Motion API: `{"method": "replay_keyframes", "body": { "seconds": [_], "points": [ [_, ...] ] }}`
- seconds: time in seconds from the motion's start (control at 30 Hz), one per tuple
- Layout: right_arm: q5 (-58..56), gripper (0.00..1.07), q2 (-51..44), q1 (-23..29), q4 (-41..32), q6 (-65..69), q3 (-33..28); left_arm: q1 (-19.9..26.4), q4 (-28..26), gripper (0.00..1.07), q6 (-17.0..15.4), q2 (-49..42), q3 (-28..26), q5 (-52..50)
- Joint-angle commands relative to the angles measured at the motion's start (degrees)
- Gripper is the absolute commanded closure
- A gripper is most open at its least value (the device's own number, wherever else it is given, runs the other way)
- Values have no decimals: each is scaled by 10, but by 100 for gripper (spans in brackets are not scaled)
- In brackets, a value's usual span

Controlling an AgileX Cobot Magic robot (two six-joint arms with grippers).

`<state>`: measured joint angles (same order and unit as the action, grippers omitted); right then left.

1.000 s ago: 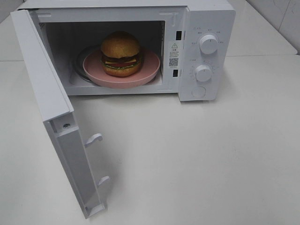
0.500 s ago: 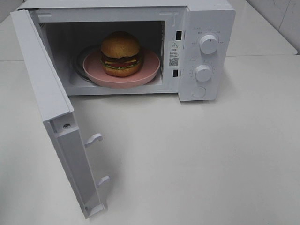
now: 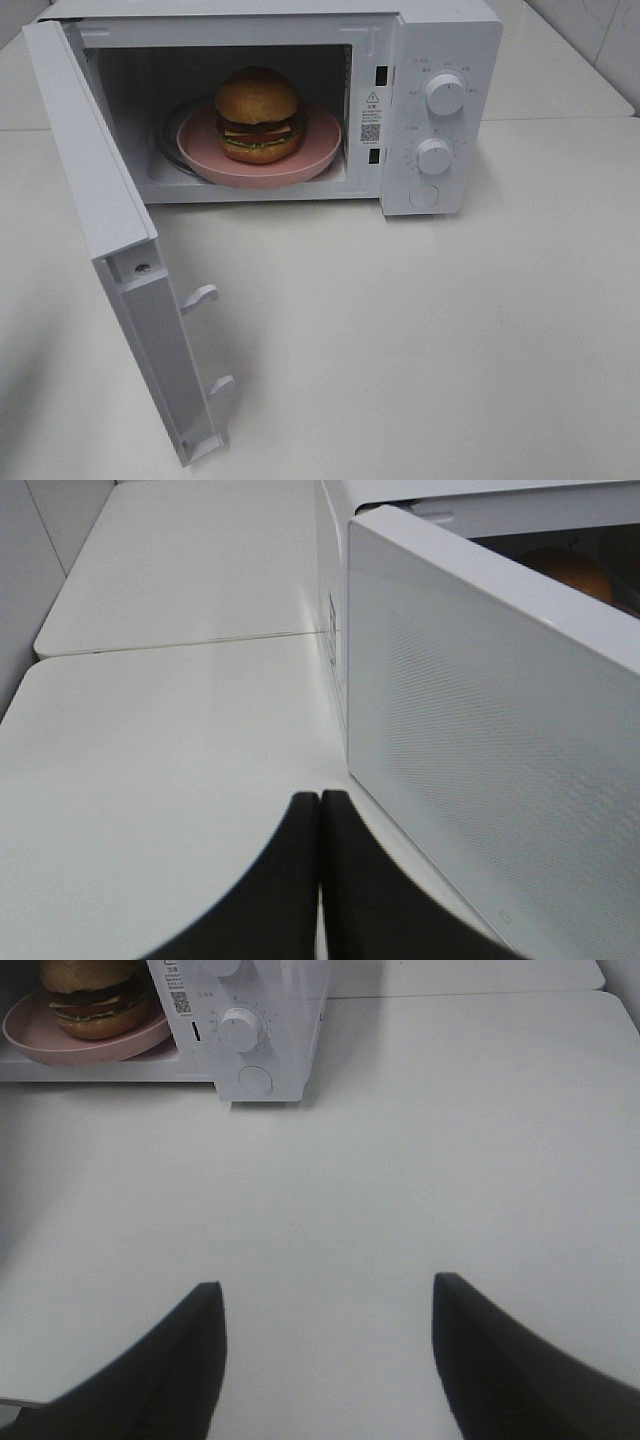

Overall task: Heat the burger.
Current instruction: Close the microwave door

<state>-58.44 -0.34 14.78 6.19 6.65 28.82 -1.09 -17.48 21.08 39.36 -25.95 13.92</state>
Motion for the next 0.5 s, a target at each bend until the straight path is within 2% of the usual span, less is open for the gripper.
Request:
{"method": "replay_keyframes", "body": {
  "seconds": [0.03,0.17,0.27,0.33,0.5],
  "points": [
    [9,50,-13,-1,-1,-4,-1,-1,-32,106,28,76,4,-66],
    [9,50,-13,-1,-1,-4,-1,-1,-32,106,25,152,4,-115],
    [9,50,-13,-1,-1,-4,-1,-1,-32,106,25,163,4,-123],
    [9,50,-13,-1,-1,-4,-1,-2,-32,106,25,215,4,-156],
    [9,50,-13,-1,-1,-4,-1,-18,-32,106,25,242,4,-177]
  ]
}}
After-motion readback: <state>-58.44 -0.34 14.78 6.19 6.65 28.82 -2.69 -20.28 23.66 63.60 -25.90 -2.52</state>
